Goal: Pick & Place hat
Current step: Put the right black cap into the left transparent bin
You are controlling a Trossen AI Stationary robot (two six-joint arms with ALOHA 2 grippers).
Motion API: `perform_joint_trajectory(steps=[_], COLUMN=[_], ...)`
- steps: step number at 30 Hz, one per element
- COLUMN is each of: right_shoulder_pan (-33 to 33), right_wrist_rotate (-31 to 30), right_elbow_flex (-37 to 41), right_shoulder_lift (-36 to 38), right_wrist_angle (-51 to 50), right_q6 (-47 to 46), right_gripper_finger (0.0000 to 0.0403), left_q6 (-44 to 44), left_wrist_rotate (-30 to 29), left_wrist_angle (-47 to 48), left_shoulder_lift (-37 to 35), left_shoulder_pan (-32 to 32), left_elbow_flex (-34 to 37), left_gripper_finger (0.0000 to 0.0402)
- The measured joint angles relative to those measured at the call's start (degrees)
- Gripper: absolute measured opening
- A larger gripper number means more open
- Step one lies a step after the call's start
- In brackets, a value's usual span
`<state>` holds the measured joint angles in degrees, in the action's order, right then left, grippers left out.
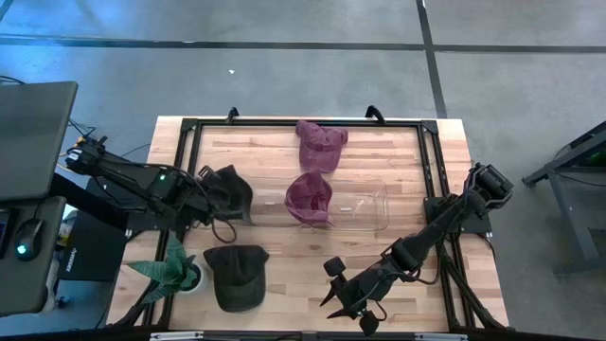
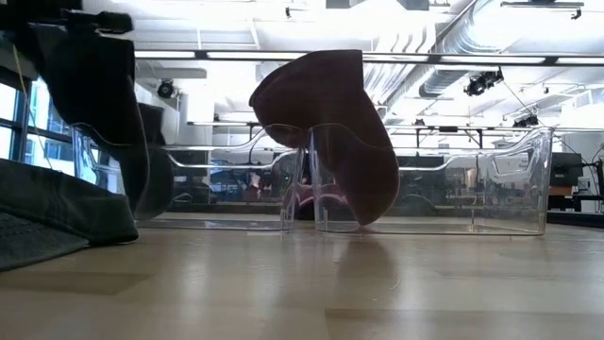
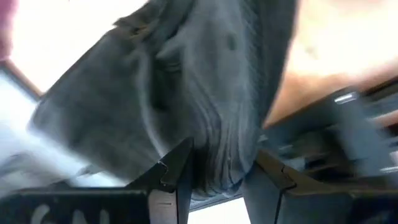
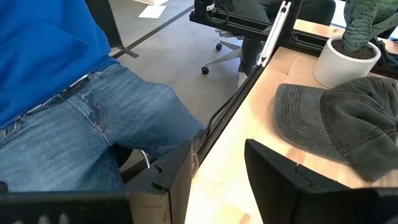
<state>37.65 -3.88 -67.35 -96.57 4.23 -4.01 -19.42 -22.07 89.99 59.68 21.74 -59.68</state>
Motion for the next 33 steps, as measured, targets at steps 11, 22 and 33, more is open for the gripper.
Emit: perform_joint_trajectory(steps=[11, 22, 33], right_shoulder_pan=[-0.13, -0.56, -1.29], right_wrist_rotate=[-0.02, -0.02, -0.02], right_elbow_flex=[0.00, 0.00, 0.00], right_shoulder_lift=[0.00, 0.00, 0.00], right_wrist_angle=[0.39, 0.39, 1.20], right_q6=[-0.02, 0.00, -0.44], right_gripper_finger=[0.0142, 0.0142, 0.0142], left_q6=[4.88, 24.16, 30.93], left_wrist_rotate=[-5.09, 15.73, 18.08], left_wrist_angle=[0.04, 0.09, 0.06], left_shoulder_lift=[0.00, 0.05, 0.05], left_shoulder_pan=[0.00, 0.02, 0.02], left_elbow_flex=[0.00, -0.35, -11.65], left_gripper_finger=[0.0117, 0.0201, 0.0205])
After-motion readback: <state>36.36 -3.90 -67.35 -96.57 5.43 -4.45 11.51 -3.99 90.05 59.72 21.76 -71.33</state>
